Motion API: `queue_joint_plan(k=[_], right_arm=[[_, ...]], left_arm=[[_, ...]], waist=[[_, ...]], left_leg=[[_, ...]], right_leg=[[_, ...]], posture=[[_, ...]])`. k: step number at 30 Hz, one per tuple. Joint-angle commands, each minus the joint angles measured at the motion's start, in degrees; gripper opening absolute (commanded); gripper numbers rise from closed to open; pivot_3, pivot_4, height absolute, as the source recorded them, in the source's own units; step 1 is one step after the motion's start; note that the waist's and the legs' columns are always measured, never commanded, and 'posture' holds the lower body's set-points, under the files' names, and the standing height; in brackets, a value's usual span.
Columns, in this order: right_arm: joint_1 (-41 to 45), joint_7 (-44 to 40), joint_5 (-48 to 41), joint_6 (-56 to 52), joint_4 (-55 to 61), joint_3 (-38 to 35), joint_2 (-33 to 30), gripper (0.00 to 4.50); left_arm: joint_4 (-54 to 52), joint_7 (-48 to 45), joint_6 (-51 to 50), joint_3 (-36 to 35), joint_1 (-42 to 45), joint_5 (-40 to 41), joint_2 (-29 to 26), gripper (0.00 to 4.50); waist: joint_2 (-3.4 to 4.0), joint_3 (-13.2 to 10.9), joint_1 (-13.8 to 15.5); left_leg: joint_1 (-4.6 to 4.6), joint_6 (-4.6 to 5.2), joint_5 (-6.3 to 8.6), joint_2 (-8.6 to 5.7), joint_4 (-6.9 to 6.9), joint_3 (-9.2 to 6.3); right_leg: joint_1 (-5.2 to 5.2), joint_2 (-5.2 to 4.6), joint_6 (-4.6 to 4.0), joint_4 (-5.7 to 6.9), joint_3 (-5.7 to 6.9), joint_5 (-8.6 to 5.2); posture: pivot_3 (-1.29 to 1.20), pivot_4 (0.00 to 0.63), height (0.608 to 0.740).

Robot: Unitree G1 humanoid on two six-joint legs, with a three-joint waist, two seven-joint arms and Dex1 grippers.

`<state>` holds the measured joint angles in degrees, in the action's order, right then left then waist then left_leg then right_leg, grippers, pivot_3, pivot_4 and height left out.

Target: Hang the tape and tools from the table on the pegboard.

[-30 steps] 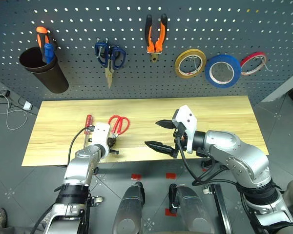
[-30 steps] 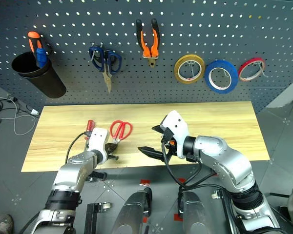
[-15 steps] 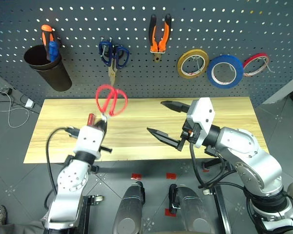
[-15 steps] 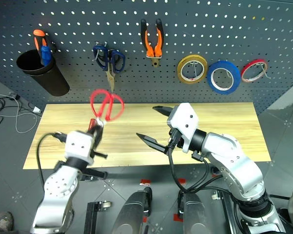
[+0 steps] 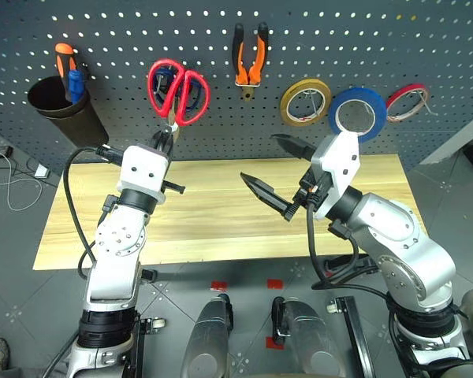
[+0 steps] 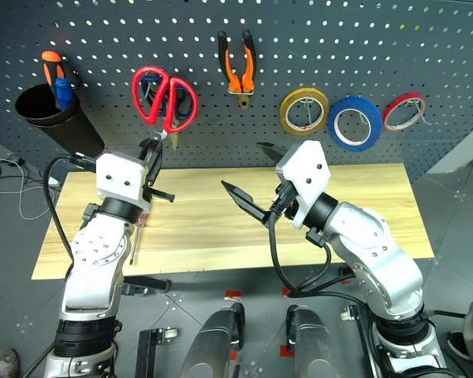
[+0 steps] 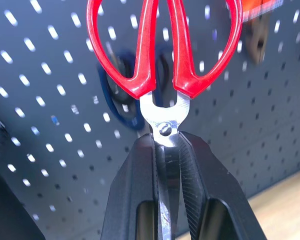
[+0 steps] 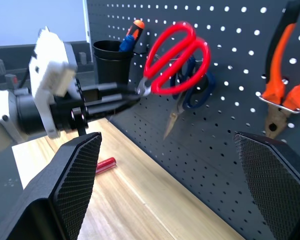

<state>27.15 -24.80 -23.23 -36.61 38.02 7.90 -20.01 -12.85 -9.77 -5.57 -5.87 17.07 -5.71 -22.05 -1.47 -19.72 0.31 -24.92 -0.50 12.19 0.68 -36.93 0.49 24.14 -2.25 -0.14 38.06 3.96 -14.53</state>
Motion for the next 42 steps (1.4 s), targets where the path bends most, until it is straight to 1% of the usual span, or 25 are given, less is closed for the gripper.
queue_joint_plan(k=[1,6,9,15,17,19,21,23,27,28,29,30,31,33,35,36,37,38,40,42], right_arm=[[1.17,0.11,-0.79,0.60,0.82,-1.58,0.19,4.50],[1.19,-0.17,-0.81,1.34,-0.36,-2.10,0.00,4.50],[0.87,-0.36,-0.72,1.86,-0.43,-1.78,0.18,4.50],[0.80,-0.30,-0.17,2.77,-0.74,-0.98,0.50,4.50],[0.95,0.00,0.18,2.63,-0.99,-0.52,0.68,4.50],[0.97,0.91,-0.28,-0.58,-1.47,-0.07,0.75,4.50],[0.92,2.12,0.02,-2.68,-1.80,0.42,0.98,4.50],[0.88,3.60,0.88,-4.96,-1.80,1.35,1.06,4.50],[0.50,6.70,1.42,-10.36,-0.68,3.00,1.77,4.50],[0.31,7.37,0.64,-12.92,-0.25,3.24,2.35,4.50],[0.08,8.18,-0.99,-17.04,0.31,3.06,3.30,4.50],[0.20,8.76,-2.78,-22.54,0.70,3.18,4.21,4.50],[0.37,9.32,-4.59,-27.03,1.43,2.71,5.37,4.50],[1.31,9.71,-7.12,-31.44,3.00,1.63,7.22,4.50],[3.92,9.20,-9.64,-35.67,3.98,1.55,8.72,4.50],[5.25,8.86,-10.70,-37.72,4.30,1.72,9.15,4.50],[6.54,8.57,-11.37,-39.18,4.36,2.37,9.31,4.50],[7.49,8.48,-11.93,-40.38,4.48,2.53,9.45,4.50],[10.87,7.43,-11.68,-40.20,3.63,6.41,8.98,4.50],[13.50,6.34,-11.19,-39.38,2.91,9.76,8.06,4.50]], left_arm=[[0.22,0.61,2.75,-0.64,1.52,-0.74,-0.73,0.32],[-1.32,0.45,2.54,-0.38,-0.47,-0.77,-0.22,0.32],[-0.49,0.79,2.28,0.32,-0.76,-1.24,0.23,0.32],[6.46,2.78,0.30,0.37,2.72,-1.51,1.75,0.32],[9.59,3.31,0.05,-0.08,5.06,-0.48,2.53,1.05],[11.78,3.39,-0.14,-0.04,6.23,-0.09,2.98,1.56],[12.59,2.24,-2.41,-0.70,6.15,3.08,4.70,2.21],[12.52,0.46,-5.60,-1.03,4.67,5.89,5.88,2.74],[11.03,-2.10,-14.39,-2.72,-0.37,10.03,5.65,2.74],[10.88,-2.40,-16.38,-3.82,-1.46,11.05,5.02,2.74],[10.71,-2.74,-18.69,-5.18,-2.56,11.97,4.06,2.74],[11.22,-2.69,-20.05,-7.62,-3.23,13.19,2.97,2.74],[11.88,-3.19,-21.88,-9.48,-3.52,14.04,1.22,2.92],[13.17,-3.48,-23.11,-12.12,-3.06,15.06,-1.48,3.24],[16.85,-5.07,-26.35,-13.65,-1.03,16.46,-4.67,3.84],[18.44,-5.58,-27.89,-14.21,-0.09,17.12,-5.77,4.10],[20.52,-6.45,-29.57,-14.43,1.01,17.75,-6.83,4.47],[21.55,-6.96,-30.74,-14.55,1.70,18.21,-7.45,4.47],[28.76,-8.77,-31.82,-13.25,5.62,17.37,-10.16,4.47],[34.50,-10.42,-33.04,-12.17,9.07,17.17,-11.76,4.47]], waist=[[0.00,0.00,-0.29],[0.00,0.00,-0.42],[0.00,0.00,-0.41],[-0.02,0.02,-0.41],[-0.03,0.02,-0.36],[-0.06,0.04,-0.41],[-0.07,0.04,-0.45],[-0.07,0.05,-0.50],[-0.07,0.04,-1.30],[-0.07,0.04,-1.48],[-0.08,0.04,-1.68],[-0.09,0.03,-1.85],[-0.09,0.03,-1.98],[-0.18,-0.08,-2.09],[-0.16,-0.25,-2.05],[-0.15,-0.45,-2.06],[-0.15,-0.62,-2.05],[-0.13,-0.64,-1.93],[-0.13,-0.89,-1.82],[-0.28,-1.57,-1.88]], left_leg=[[0.00,0.00,0.00,0.00,0.00,0.00],[0.00,-0.01,0.00,-0.01,-0.01,0.03],[0.01,-0.03,-0.02,0.00,-0.01,0.02],[0.01,0.01,-0.01,-0.01,-0.07,0.01],[0.01,0.01,-0.01,-0.02,-0.08,0.00],[0.01,0.00,-0.01,-0.01,-0.08,-0.01],[0.01,-0.03,-0.03,-0.02,-0.08,0.02],[0.01,-0.14,-0.10,-0.02,-0.08,0.04],[0.04,-0.21,-0.13,0.02,-0.05,0.07],[0.04,-0.21,-0.14,0.02,-0.05,0.05],[0.03,-0.21,-0.14,0.02,-0.05,0.05],[0.04,-0.21,-0.13,0.02,-0.05,0.02],[0.04,-0.20,-0.13,0.03,-0.06,0.02],[0.06,-0.02,-0.02,0.07,-0.06,0.01],[0.08,-0.01,-0.02,0.06,-0.06,0.02],[0.12,-0.01,-0.01,0.03,-0.09,0.03],[0.14,-0.01,-0.02,0.01,-0.09,0.03],[0.14,-0.01,-0.03,0.01,-0.09,0.04],[0.15,-0.01,-0.03,-0.01,-0.12,0.02],[0.14,0.01,-0.05,-0.04,-0.11,0.04]], right_leg=[[0.00,0.00,0.00,0.01,-0.01,0.00],[-0.01,-0.01,-0.03,0.00,-0.04,0.02],[0.00,-0.01,-0.04,0.02,-0.03,0.02],[-0.02,-0.01,-0.02,0.05,-0.02,0.02],[-0.02,-0.01,-0.03,0.07,-0.01,0.02],[-0.02,-0.01,-0.03,0.09,0.00,0.02],[-0.02,-0.01,-0.04,0.08,-0.02,0.03],[-0.02,-0.03,-0.04,0.07,-0.04,0.03],[0.00,-0.02,-0.05,0.08,-0.05,0.03],[0.01,-0.02,-0.05,0.09,-0.04,0.03],[0.01,-0.02,-0.05,0.09,-0.04,0.03],[0.01,-0.01,-0.05,0.10,-0.04,0.03],[0.01,-0.01,-0.05,0.12,-0.04,0.03],[0.02,0.00,-0.05,0.20,-0.04,0.02],[0.10,0.00,-0.04,0.37,-0.06,0.01],[0.11,-0.01,0.01,0.48,-0.10,-0.02],[0.13,-0.02,0.21,0.52,-0.12,-0.14],[0.14,-0.02,0.23,0.53,-0.13,-0.15],[0.13,-0.03,0.23,0.53,-0.14,-0.16],[0.22,-0.03,0.23,0.56,-0.16,-0.16]], posture=[[-0.04,0.307,0.740],[-0.04,0.306,0.740],[-0.04,0.306,0.740],[-0.04,0.298,0.740],[-0.04,0.298,0.740],[-0.05,0.298,0.740],[-0.05,0.298,0.740],[-0.05,0.298,0.740],[-0.07,0.317,0.740],[-0.07,0.317,0.740],[-0.06,0.335,0.740],[-0.06,0.335,0.740],[-0.05,0.355,0.740],[-0.05,0.369,0.740],[-0.05,0.399,0.740],[-0.05,0.406,0.740],[-0.05,0.406,0.740],[-0.05,0.414,0.740],[-0.05,0.439,0.740],[-0.06,0.457,0.740]])
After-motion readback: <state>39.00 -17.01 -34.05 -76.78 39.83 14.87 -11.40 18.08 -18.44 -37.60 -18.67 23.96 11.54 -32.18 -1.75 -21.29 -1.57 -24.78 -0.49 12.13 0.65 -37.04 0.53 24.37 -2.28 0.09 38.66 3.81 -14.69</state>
